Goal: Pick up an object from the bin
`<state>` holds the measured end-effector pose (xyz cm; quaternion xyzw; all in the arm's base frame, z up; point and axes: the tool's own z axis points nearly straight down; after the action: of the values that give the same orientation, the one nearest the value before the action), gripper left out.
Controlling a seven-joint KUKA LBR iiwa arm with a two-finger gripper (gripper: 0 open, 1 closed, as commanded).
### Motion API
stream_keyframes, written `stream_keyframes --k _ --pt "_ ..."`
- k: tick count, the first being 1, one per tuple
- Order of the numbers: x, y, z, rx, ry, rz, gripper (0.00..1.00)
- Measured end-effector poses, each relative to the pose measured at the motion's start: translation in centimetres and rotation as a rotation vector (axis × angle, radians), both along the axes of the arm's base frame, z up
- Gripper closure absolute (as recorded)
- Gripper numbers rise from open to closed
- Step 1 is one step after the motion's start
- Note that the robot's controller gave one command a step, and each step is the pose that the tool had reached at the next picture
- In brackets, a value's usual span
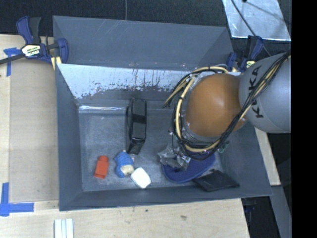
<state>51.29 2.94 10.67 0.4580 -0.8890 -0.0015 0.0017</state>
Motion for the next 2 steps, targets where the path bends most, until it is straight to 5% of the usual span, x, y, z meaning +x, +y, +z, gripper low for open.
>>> stream_keyframes --k 1,2 --pt "2.31 -2.04 9.26 -0.001 -0.016 0.002 1.0" --pt "2.07 -1.91 8.79 0.0 -0.007 0.002 0.0"
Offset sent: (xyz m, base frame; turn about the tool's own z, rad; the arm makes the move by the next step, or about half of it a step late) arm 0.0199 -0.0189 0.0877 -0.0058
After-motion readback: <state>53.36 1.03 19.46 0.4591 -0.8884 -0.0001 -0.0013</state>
